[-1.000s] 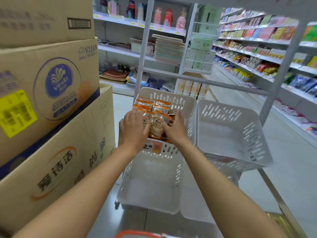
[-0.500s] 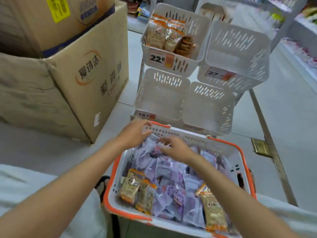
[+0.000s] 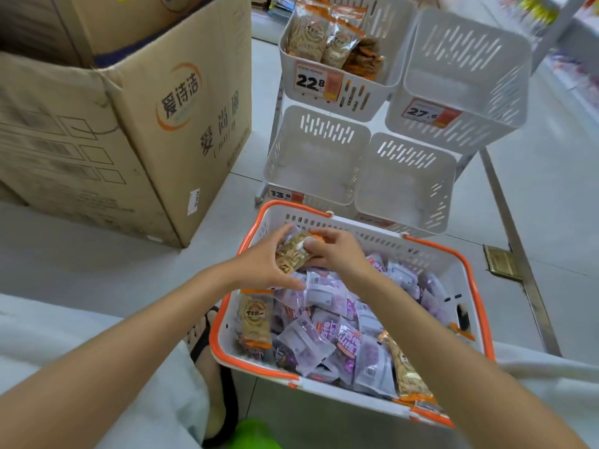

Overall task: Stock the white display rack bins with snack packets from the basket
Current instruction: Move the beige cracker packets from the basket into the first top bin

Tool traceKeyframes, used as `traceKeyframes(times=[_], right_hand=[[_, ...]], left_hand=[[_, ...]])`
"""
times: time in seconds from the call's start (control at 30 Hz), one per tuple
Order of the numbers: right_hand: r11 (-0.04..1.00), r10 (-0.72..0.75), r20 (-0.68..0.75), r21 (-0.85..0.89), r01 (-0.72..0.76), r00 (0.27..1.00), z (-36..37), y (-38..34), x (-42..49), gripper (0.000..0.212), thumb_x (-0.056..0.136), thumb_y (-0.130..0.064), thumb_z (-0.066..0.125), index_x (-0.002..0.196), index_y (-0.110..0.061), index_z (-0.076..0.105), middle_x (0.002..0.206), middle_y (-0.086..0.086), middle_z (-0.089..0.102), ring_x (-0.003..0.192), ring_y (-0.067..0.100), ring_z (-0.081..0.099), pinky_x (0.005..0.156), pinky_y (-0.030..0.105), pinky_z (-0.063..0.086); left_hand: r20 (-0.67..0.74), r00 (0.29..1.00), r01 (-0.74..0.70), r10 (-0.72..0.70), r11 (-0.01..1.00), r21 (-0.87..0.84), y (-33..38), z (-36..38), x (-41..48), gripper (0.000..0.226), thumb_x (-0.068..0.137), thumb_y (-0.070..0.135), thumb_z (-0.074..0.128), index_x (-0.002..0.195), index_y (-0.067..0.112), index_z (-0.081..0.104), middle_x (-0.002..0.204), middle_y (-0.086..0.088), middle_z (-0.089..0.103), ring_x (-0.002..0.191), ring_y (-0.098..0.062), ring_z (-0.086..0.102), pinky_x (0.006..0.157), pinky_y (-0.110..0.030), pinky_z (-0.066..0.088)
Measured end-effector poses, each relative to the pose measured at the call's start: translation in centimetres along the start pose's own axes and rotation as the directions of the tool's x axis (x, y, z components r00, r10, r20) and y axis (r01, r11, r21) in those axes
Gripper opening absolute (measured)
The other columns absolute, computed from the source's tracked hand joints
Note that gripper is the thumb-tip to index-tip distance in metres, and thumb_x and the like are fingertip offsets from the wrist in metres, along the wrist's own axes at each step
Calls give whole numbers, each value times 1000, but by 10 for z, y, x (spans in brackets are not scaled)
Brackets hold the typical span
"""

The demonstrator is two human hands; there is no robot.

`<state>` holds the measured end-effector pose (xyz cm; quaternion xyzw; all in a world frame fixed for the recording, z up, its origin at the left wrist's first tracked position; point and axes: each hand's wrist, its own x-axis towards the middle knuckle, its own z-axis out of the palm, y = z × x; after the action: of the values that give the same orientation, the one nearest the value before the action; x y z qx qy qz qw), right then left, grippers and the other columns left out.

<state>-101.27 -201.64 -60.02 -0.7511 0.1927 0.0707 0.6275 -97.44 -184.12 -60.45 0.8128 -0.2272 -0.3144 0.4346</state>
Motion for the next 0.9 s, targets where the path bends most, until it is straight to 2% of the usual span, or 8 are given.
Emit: traceKeyframes(times=[0.1, 0.2, 0.37, 0.47, 0.57, 0.73, 0.83, 0.9], right_hand=[[974, 104, 39, 200, -109, 994, 1, -8, 2, 12, 91, -1, 65, 102, -4, 64, 91, 14, 70, 75, 23, 72, 72, 31, 62], [874, 241, 82, 415, -253, 967, 6, -4, 3, 13, 94, -7, 62, 103, 2, 64, 89, 14, 69, 74, 19, 69, 65, 24, 59], [996, 65, 188, 43, -75, 980, 1, 8, 10, 37, 93, -46, 60, 118, -20, 68, 113, 4, 72, 109, 26, 67, 95, 41, 54], [994, -46, 237, 102, 22, 970, 1, 7, 4, 31, 90, -14, 70, 121, -12, 64, 105, 10, 74, 100, 29, 71, 92, 44, 56], [995, -84, 182, 77, 71, 980, 17, 12, -3, 25, 89, -2, 69, 113, -7, 64, 94, 7, 74, 86, 17, 72, 81, 30, 58], [754, -6, 359, -611, 240, 933, 50, 58, -15, 51, 90, -27, 70, 134, -9, 53, 121, 8, 60, 111, 24, 55, 96, 35, 46], [467, -97, 486, -749, 471, 869, 64, 90, -25, 15, 90, -22, 64, 94, -9, 58, 81, 8, 53, 84, 28, 46, 78, 39, 40], [622, -38, 463, -683, 384, 886, 58, 89, -25, 17, 92, -13, 61, 78, -8, 52, 72, 5, 48, 75, 23, 45, 67, 33, 35]], left_hand=[[-95, 994, -58, 46, 991, -121, 3, -13, -1, 93, 77, 11, 82, 147, 38, 28, 154, 5, 31, 126, -30, 54, 82, -24, 54], [-2, 997, -71, 71, 994, -83, -1, -32, -1, 64, 75, 12, 84, 128, 32, 54, 136, 9, 54, 119, -10, 58, 95, -33, 53], [-198, 980, -61, 32, 987, -146, -8, -39, 3, 16, 81, 26, 80, 90, 13, 73, 76, 4, 72, 65, -2, 62, 64, -22, 50], [-296, 949, -48, -113, 872, -487, -6, -31, 7, 31, 80, 30, 79, 100, 7, 69, 91, -10, 75, 82, -14, 69, 73, -25, 57], [-133, 971, 90, -200, 818, -569, -9, -27, 9, 34, 83, 17, 77, 110, 2, 63, 103, -16, 74, 92, -26, 73, 81, -37, 60], [-273, 908, 107, -319, 804, -585, -29, -42, 10, 20, 91, 12, 69, 109, 11, 60, 111, -17, 70, 91, -24, 71, 80, -35, 58], [-251, 911, 102, -328, 767, -633, -36, -41, 8, 16, 97, 12, 60, 113, 13, 60, 110, -13, 70, 89, -19, 70, 78, -32, 57], [-245, 909, 120, -337, 774, -622, -36, -38, 10, 31, 100, 17, 56, 130, 12, 53, 113, -11, 69, 97, -22, 69, 87, -37, 56]])
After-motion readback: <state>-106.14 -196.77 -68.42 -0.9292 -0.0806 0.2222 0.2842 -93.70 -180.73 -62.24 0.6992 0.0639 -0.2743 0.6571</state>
